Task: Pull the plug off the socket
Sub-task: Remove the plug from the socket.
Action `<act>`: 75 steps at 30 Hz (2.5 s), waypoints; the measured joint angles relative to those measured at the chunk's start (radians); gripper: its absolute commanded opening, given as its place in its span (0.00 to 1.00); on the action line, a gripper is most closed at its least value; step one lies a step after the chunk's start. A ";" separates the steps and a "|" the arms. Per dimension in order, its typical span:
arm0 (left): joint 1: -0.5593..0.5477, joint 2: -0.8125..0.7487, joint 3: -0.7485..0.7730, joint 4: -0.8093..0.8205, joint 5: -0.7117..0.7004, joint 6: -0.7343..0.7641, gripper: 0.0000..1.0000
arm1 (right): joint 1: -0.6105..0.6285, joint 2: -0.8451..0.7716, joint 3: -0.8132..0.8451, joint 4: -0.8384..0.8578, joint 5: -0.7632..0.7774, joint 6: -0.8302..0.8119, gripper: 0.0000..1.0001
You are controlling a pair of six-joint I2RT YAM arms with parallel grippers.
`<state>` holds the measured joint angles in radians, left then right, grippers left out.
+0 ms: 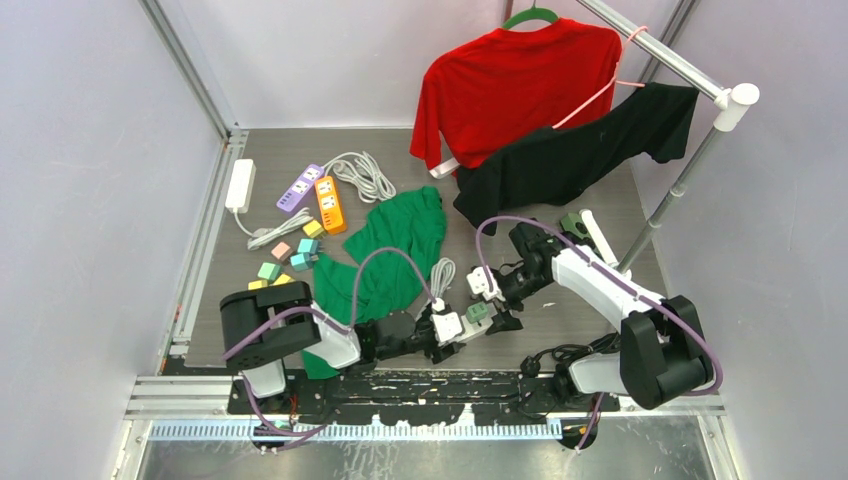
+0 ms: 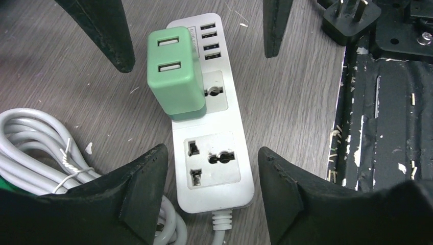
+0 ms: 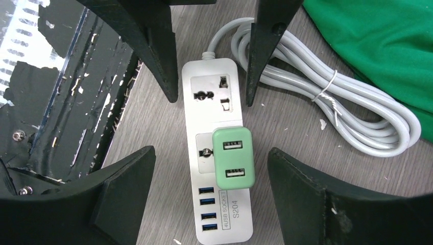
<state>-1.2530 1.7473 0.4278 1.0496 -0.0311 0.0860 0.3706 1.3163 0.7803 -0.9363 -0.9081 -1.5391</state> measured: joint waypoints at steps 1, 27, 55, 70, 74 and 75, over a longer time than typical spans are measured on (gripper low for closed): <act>0.003 -0.007 0.001 -0.015 0.003 0.000 0.62 | 0.003 0.000 0.000 0.000 0.000 0.002 0.84; 0.038 -0.024 0.047 -0.119 0.070 -0.053 0.70 | 0.036 0.032 0.000 0.035 0.021 0.031 0.49; 0.093 -0.014 0.083 -0.172 0.182 -0.053 0.64 | 0.040 0.002 0.025 -0.008 0.096 -0.011 0.08; 0.108 0.014 0.127 -0.210 0.222 -0.060 0.24 | 0.026 0.093 0.095 -0.045 0.104 0.044 0.01; 0.113 0.014 0.127 -0.211 0.231 -0.061 0.02 | 0.006 0.108 0.110 -0.058 0.101 0.069 0.01; 0.115 0.014 0.127 -0.211 0.235 -0.061 0.00 | -0.001 0.109 0.112 -0.064 0.100 0.066 0.01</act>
<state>-1.1381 1.7618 0.5552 0.8387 0.2039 0.0254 0.3698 1.4250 0.8921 -1.0004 -0.8082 -1.4727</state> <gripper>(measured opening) 0.530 0.379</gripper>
